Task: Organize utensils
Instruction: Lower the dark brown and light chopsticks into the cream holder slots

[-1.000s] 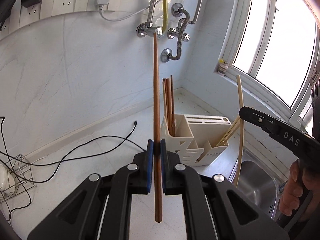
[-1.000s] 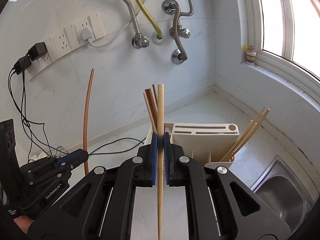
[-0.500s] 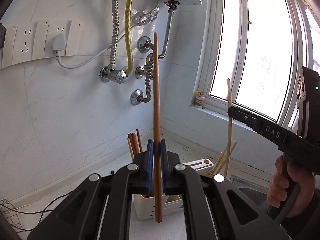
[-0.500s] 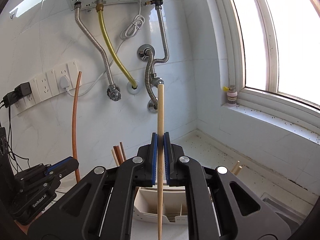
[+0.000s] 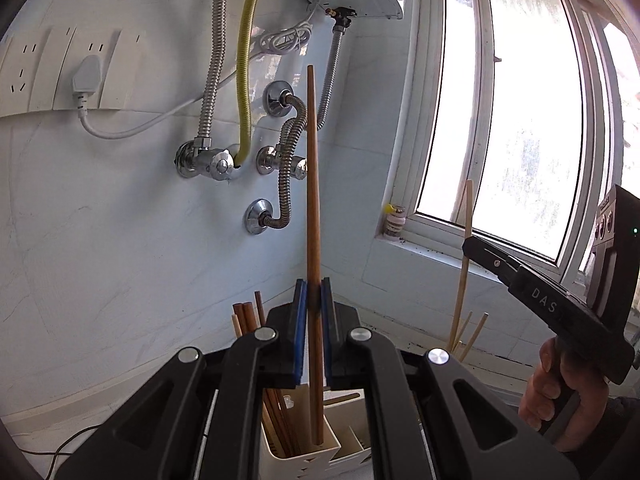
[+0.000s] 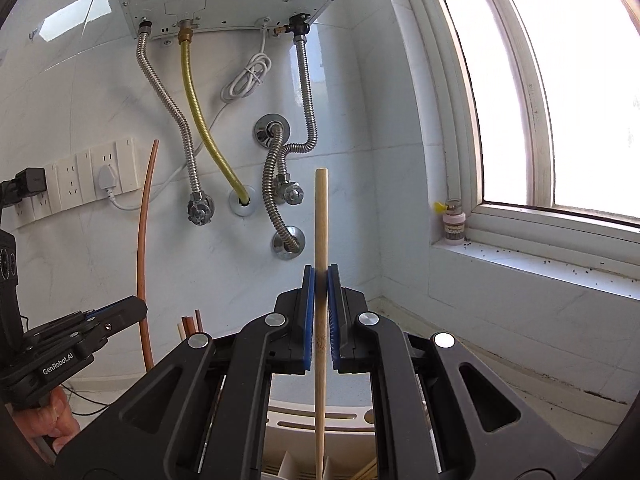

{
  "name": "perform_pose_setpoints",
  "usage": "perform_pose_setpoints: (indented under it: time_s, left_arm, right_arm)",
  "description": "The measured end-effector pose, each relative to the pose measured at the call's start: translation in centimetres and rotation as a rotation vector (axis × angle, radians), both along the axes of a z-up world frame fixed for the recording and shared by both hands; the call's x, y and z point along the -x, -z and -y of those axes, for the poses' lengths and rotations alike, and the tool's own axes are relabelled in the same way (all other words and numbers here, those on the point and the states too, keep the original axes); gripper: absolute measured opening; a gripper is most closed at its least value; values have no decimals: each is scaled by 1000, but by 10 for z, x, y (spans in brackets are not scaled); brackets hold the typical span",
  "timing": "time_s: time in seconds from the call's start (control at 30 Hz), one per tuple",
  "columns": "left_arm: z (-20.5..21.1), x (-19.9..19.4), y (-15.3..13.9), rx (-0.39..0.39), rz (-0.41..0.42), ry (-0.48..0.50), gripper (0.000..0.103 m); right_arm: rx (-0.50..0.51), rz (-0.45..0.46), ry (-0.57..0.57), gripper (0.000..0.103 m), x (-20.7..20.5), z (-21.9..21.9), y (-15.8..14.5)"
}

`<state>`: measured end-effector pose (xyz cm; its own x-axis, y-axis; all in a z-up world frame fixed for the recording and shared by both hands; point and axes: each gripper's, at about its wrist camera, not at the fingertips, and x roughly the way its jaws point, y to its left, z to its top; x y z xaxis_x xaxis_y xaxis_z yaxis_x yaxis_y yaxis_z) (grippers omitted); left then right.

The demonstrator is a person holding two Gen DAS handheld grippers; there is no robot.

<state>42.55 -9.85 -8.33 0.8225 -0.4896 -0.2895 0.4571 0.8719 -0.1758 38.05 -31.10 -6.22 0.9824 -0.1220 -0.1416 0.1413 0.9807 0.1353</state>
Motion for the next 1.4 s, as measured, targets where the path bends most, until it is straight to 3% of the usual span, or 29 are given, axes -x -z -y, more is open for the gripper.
perform_pose_setpoints:
  time_s: [0.43,1.4]
  left_arm:
    - [11,-12,30,-18,25,5,7]
    - [12,-9,75,-71,54,-11,7]
  right_arm:
    - [-22,-37,27,6,-23,14,35]
    - [-17,-63,28,6,-25,11,55]
